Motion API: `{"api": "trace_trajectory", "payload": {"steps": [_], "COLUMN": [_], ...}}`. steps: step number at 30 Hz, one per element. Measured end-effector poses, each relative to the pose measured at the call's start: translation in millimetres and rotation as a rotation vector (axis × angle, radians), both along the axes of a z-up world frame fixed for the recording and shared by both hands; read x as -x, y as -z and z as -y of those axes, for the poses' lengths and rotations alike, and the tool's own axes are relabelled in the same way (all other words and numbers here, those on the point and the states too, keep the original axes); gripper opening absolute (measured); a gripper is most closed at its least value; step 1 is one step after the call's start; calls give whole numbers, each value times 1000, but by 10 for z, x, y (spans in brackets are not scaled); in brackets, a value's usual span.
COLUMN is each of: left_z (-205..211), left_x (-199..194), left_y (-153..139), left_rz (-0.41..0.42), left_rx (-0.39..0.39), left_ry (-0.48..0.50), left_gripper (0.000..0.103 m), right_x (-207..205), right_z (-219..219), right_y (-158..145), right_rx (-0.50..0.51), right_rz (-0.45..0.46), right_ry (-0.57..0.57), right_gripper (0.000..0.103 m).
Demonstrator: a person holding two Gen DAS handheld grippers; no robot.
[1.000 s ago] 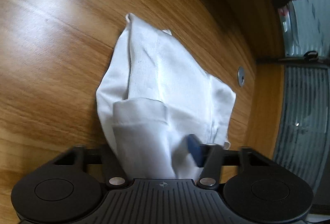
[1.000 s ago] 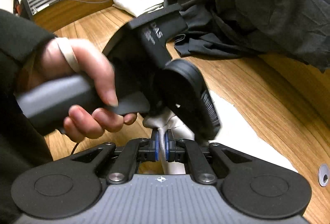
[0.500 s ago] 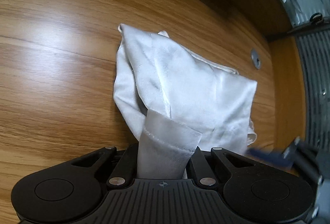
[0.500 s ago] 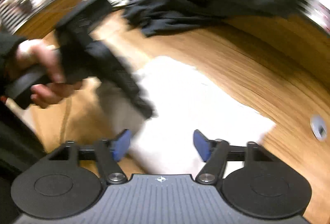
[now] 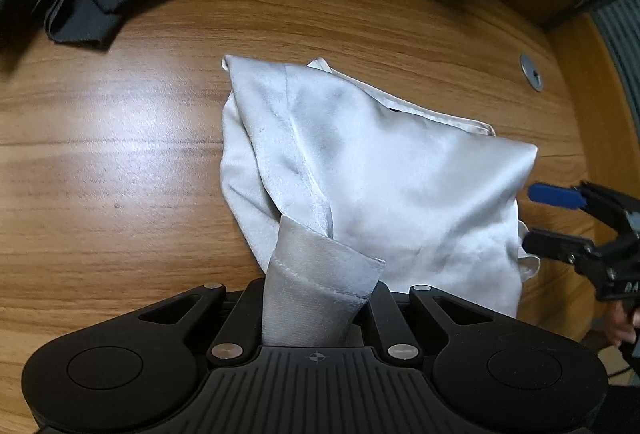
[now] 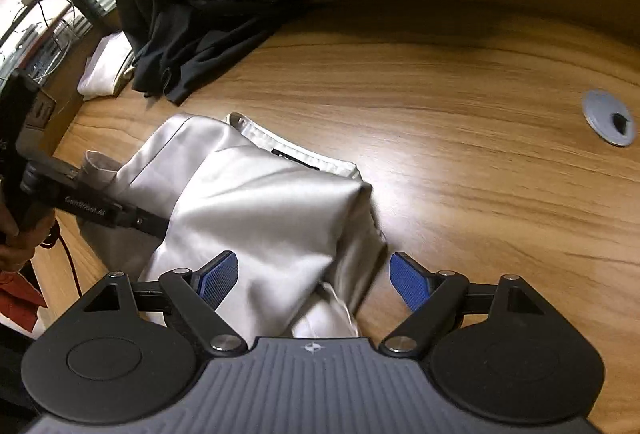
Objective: Fold clothes
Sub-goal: 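Grasp the folded shirt bundle with the left gripper and lift it, then grasp the bundle with the right gripper while the left gripper holds it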
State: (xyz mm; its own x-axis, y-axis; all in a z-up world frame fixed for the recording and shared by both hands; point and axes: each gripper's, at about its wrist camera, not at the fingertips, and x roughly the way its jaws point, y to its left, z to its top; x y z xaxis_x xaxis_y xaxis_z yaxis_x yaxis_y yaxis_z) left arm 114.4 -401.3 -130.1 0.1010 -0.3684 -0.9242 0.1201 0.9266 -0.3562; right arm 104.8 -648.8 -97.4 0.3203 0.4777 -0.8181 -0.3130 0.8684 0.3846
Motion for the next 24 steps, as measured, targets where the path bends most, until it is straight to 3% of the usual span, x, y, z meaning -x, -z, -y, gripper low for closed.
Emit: {"api": "trace_trajectory", "payload": {"steps": [6, 14, 17, 18, 20, 21, 22, 24], "left_z": [-56, -118, -156, -159, -161, -165, -170, -172], "left_x": [-37, 44, 107, 123, 151, 162, 173, 198], "left_y": [24, -7, -31, -35, -38, -41, -49, -83], "left_rz": [-25, 7, 20, 22, 26, 28, 33, 44], "left_rx": [11, 34, 70, 81, 99, 99, 98, 96], "left_ry": [-6, -8, -3, -2, -4, -10, -15, -27], "left_gripper": [10, 12, 18, 20, 22, 19, 12, 8], "right_x": [-186, -264, -272, -268, -249, -237, -223, -194], "right_z": [-48, -141, -214, -258, -367, -411, -428, -460], "right_y": [55, 150, 178, 184, 200, 203, 177, 121], "right_rx": [0, -32, -44, -48, -33, -15, -9, 1], "right_rz": [-15, -83, -110, -121, -130, -129, -122, -108], "right_ry": [-22, -20, -26, -31, -46, -46, -31, -1], "right_gripper": [87, 76, 70, 62, 37, 19, 16, 13]}}
